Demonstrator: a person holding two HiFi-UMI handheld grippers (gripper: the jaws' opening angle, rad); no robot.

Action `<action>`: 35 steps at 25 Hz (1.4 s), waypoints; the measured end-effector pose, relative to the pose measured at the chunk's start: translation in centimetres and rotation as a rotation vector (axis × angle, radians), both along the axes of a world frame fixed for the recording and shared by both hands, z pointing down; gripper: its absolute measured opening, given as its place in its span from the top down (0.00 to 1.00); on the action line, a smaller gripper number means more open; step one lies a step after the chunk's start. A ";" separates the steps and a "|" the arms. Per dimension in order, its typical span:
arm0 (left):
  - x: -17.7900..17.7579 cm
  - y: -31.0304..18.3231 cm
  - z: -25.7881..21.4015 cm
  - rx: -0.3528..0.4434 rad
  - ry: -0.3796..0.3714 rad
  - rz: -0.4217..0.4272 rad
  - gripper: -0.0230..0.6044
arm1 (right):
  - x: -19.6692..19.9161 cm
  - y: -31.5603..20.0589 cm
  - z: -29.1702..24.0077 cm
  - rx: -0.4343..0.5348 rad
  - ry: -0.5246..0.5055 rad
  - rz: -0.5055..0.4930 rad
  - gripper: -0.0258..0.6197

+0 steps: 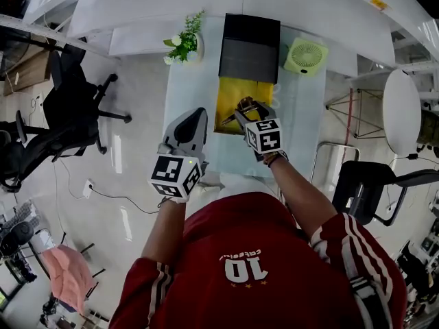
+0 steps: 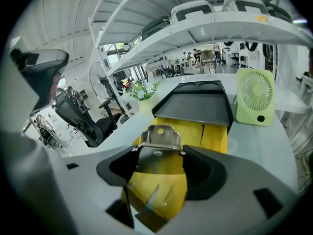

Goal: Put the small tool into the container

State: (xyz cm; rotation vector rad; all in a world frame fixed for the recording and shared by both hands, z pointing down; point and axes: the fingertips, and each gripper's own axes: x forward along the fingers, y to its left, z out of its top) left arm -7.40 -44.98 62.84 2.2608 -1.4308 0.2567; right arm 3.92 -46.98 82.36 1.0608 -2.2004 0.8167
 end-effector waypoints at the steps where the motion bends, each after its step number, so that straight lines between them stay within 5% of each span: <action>1: -0.2 -0.1 0.0 0.000 -0.002 -0.005 0.97 | -0.2 0.0 0.3 -0.008 0.008 -0.003 0.52; 20: -1.9 0.2 -0.1 -0.009 -0.020 -0.044 0.97 | -1.2 0.0 3.7 -0.003 0.265 -0.135 0.51; 35: -1.8 0.8 -1.2 0.016 -0.022 -0.040 0.97 | -0.8 0.5 2.0 0.035 0.239 -0.158 0.51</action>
